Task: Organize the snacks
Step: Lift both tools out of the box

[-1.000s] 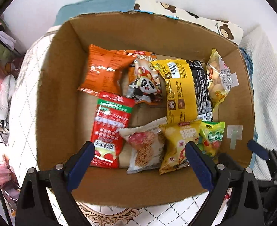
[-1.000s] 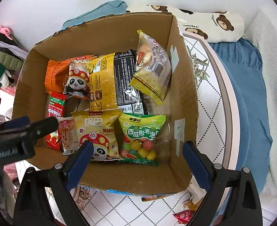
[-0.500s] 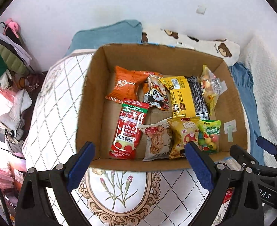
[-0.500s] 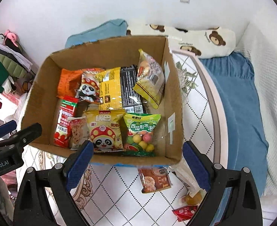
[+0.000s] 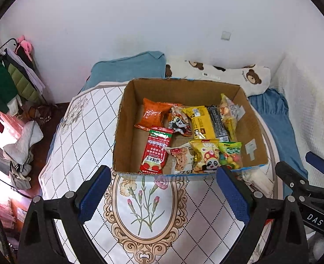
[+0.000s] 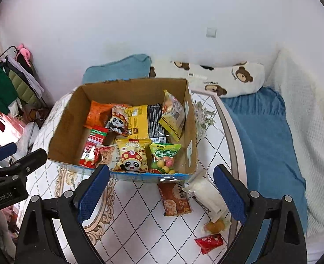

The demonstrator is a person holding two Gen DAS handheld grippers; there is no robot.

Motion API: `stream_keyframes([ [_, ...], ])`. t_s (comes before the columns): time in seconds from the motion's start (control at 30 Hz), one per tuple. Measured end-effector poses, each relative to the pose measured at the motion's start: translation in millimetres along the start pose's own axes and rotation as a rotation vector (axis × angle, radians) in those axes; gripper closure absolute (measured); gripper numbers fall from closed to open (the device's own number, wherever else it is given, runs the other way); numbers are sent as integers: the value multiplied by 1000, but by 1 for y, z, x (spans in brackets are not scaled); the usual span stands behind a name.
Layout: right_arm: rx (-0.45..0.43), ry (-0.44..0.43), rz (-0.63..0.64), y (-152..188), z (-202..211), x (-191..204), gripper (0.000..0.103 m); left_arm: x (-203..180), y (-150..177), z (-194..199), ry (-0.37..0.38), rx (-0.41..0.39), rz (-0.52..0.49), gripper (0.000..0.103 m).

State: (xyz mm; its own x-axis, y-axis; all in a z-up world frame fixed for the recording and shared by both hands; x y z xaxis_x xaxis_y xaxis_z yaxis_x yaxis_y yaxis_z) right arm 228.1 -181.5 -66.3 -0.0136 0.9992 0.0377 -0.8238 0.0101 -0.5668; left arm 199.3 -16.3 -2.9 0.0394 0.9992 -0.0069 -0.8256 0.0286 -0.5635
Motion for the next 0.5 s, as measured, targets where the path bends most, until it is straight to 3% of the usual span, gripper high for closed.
stream_keyframes([
  [0.23,-87,13,1,6,40,2,4,-2,9,29,2,-67,5,5],
  [0.5,-89,-54,-59,11,48,1,3,-5,13,37,-10,-97,1,5],
])
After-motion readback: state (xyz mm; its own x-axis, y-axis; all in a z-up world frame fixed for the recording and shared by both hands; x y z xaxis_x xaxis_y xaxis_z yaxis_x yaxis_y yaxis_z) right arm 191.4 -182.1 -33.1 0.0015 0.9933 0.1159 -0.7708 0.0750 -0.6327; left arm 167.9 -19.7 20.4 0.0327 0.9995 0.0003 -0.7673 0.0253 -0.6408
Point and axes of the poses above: each gripper's, at about its wrist camera, not at the fingertips, and z roughly against the way its jaws point, x to its left, y to its underside, the point moved 5 cm from there along -z, roughly the way its jaws point, and after that the axes turned 2 degrees about x, right-handed, at the moved point
